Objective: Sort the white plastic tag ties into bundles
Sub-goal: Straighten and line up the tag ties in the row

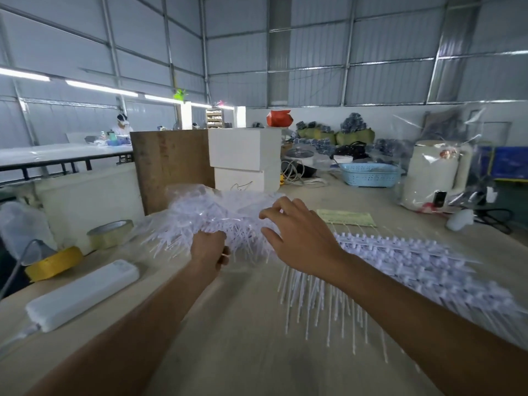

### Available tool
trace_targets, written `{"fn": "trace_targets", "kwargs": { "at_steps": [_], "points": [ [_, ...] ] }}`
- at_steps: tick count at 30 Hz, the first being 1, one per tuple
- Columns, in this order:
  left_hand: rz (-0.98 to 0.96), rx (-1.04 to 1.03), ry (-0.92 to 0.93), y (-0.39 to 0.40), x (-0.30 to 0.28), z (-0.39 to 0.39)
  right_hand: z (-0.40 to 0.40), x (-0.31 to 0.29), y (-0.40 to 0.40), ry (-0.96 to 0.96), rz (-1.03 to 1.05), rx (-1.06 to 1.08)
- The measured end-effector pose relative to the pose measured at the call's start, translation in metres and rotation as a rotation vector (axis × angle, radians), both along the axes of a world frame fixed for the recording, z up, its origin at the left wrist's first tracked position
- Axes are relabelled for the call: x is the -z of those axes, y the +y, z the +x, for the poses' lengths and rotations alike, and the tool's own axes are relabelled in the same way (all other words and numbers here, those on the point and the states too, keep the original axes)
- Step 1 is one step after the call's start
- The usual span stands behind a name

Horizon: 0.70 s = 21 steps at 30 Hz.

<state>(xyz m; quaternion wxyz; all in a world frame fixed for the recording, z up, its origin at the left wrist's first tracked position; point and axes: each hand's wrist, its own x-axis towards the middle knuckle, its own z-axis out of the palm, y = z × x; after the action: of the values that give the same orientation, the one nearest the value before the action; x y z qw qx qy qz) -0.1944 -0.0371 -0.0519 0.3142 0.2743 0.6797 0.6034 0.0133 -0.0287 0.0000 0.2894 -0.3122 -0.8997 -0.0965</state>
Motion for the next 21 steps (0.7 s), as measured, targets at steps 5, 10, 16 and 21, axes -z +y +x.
{"fn": "trace_targets", "kwargs": {
  "at_steps": [5,10,16,21],
  "points": [
    [-0.137,0.66,0.382,-0.031,-0.025,0.058,0.104,0.033,0.002,0.016,-0.281,0.137],
    [-0.148,0.733,1.013,-0.016,-0.024,0.118,0.204,0.053,0.006,-0.037,-0.304,0.335],
    [-0.205,0.411,1.305,0.002,0.013,0.12,0.313,0.071,0.014,-0.068,-0.217,0.781],
    [-0.159,0.42,1.35,0.009,0.042,0.11,0.352,0.074,0.026,0.03,-0.588,0.96]
  ]
}}
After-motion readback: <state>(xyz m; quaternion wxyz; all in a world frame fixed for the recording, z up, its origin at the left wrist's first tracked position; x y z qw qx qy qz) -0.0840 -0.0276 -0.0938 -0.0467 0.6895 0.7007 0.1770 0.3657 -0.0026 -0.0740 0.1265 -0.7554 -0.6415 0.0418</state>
